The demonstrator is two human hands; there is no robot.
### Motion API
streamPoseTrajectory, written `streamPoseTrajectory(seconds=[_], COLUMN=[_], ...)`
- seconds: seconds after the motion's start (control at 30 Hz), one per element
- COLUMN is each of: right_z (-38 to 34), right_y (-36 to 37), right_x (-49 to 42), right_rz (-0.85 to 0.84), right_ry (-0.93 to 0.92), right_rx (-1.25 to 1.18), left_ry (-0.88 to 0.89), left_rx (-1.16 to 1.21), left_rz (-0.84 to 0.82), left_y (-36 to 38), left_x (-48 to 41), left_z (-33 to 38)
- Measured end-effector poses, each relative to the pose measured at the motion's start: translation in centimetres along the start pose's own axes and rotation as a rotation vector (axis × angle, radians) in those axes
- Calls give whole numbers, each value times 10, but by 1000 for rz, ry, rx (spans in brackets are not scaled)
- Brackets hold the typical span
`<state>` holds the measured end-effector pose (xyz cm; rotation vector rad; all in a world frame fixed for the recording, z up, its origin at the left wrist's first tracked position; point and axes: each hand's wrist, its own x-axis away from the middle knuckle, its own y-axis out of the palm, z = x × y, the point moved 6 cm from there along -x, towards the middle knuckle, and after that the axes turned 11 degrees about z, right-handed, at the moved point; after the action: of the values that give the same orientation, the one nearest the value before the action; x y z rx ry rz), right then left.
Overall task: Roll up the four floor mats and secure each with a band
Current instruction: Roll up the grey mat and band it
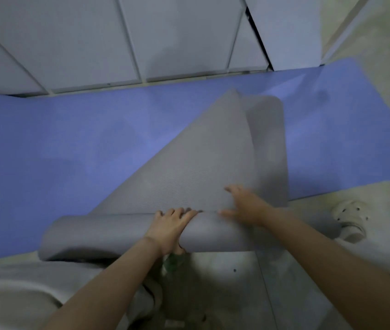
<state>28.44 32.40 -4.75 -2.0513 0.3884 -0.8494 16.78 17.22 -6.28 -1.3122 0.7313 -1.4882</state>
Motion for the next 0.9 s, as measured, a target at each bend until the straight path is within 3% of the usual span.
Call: streamPoseTrajectory(seconds=[0.07,0.13,0.33,0.5,0.63,0.77,0.9], right_z=[17,33,79,86,99,121,114], right_y=[-13,-20,-17,0,-4,2,-18], right_x=[-23,-43,-91,-100,-100,-105,-90], right_rz=[241,355,342,317,347,294,419], right_ry=[72,170,498,564,670,668,602], right_rx=[-1,-7,-161,-630,-316,-471,-453], left_ry=[23,34,51,42,57,99,79], left_rx=[3,11,23,34,47,63,13], left_rz=[-37,-69,-107,-113,-113,-159,-191], left_y=[8,17,27,24,20,21,26], left_x=[-5,-8,-15,-19,-20,-11,-5], left_z=[3,5,-4,-11,-12,-13,-24])
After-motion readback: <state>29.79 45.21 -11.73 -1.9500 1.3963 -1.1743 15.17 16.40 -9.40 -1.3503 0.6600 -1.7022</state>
